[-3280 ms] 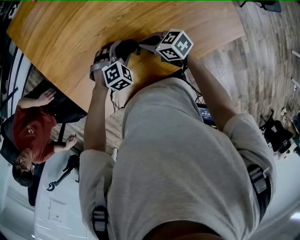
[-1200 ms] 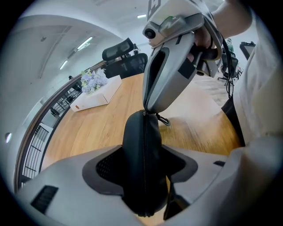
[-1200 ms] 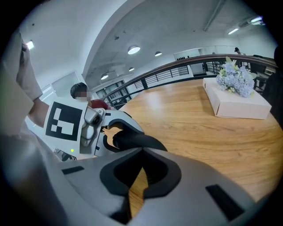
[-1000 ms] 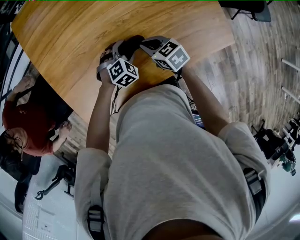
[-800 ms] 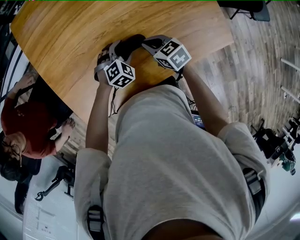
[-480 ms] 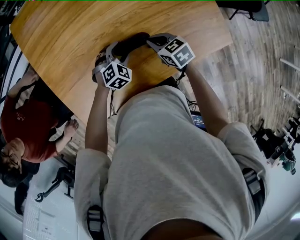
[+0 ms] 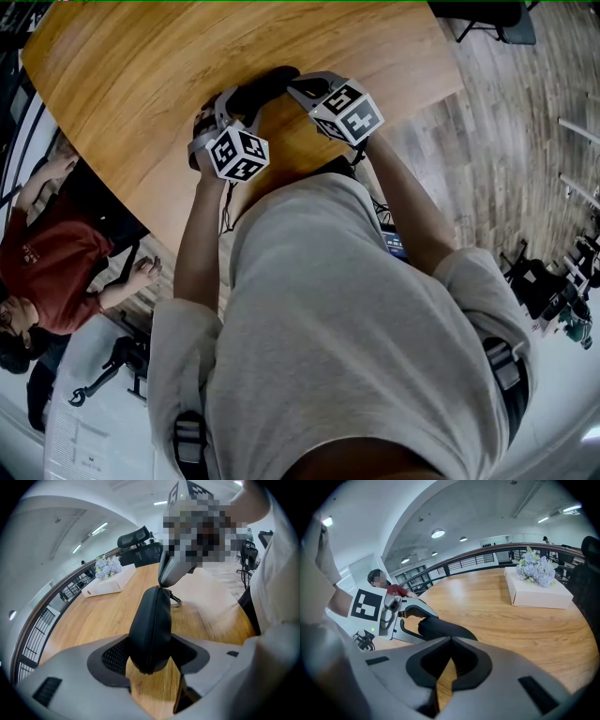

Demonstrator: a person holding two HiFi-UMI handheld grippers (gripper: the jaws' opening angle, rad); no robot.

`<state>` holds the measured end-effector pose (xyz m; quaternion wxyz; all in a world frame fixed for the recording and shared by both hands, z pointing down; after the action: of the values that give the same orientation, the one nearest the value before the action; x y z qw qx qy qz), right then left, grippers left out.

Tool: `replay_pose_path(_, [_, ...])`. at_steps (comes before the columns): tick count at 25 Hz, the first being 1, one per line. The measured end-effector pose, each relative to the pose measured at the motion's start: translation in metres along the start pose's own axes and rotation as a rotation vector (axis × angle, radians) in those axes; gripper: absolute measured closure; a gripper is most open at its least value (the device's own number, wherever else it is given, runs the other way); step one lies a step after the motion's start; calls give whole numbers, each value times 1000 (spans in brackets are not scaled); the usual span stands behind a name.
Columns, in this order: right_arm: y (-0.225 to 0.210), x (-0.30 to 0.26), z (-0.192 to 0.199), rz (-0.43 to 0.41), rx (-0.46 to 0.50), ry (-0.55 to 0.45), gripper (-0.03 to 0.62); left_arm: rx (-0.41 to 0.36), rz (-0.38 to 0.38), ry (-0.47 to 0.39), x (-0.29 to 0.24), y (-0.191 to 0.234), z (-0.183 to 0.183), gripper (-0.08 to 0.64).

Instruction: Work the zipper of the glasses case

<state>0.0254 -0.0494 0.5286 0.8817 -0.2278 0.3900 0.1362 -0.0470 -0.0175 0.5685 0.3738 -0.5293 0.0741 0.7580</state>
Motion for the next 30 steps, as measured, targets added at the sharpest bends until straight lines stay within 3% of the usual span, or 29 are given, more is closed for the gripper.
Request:
replay_pose_path(15, [4, 1, -10, 15, 1, -31, 568, 25, -37, -6, 8, 7, -6, 282])
replay_pose_path(30, [24, -1, -20, -40, 15, -52, 568, 19, -55, -3, 9, 8, -14, 282])
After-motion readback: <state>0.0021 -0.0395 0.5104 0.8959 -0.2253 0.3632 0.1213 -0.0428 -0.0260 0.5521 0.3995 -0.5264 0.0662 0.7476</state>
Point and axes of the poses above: the fingertips, and each gripper's own axes: x backward along the fingers, y to its left, z out of its underside, the point moved 1 cm from there along x, backward along the fingers, and after that the axes turned 5 degrees about y, right-handed, at the moved point
